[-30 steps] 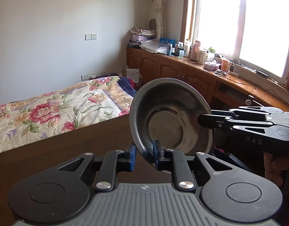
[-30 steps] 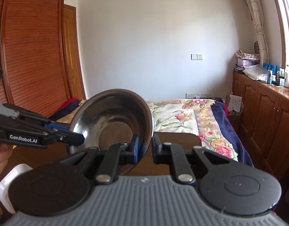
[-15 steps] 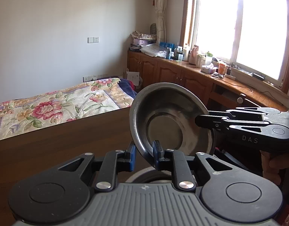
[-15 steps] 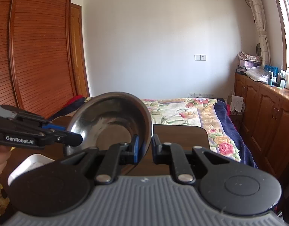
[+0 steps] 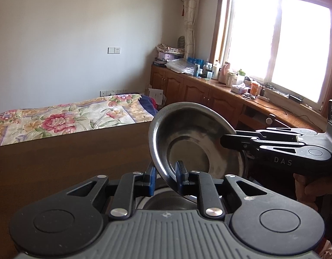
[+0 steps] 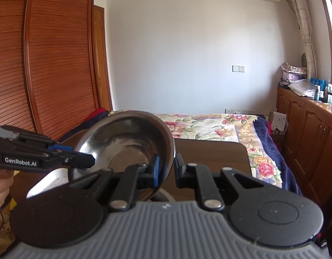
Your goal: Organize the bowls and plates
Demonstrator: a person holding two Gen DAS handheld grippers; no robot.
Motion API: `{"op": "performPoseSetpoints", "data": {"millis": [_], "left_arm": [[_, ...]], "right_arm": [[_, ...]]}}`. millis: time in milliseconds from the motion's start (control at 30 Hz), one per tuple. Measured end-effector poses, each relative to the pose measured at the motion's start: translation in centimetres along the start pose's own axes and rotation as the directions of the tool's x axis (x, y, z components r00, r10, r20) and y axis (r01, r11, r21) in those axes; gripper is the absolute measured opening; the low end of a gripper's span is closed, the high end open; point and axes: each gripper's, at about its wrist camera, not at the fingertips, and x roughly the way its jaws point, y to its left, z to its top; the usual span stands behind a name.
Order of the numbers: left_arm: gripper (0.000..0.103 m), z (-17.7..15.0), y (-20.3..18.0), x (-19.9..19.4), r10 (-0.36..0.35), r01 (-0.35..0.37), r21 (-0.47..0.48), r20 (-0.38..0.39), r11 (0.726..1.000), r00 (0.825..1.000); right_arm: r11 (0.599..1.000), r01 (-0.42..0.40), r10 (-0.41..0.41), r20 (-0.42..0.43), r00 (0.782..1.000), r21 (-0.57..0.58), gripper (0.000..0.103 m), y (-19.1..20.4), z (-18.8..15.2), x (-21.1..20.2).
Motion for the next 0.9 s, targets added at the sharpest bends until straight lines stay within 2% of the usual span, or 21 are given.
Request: {"op": "performPoseSetpoints", "data": {"millis": [267,900], "left_arm": [[0.02,-1.8,-0.2,-0.1,-0.003,0.003,0.005,-0.01,1.0,1.0],[0.02,-5.5,0.8,2.6,0.001,-0.005,-0.031,-0.126,0.999,0.992]], "right_arm": [[1.0,-0.015,0.015,-0.037,0.999,-0.003,0.016,0.5,-1.2,0.3],[1.0,-0.01,0.011,-0.149,0.989,0.007,0.016,1.5,-4.5,2.1]]}}
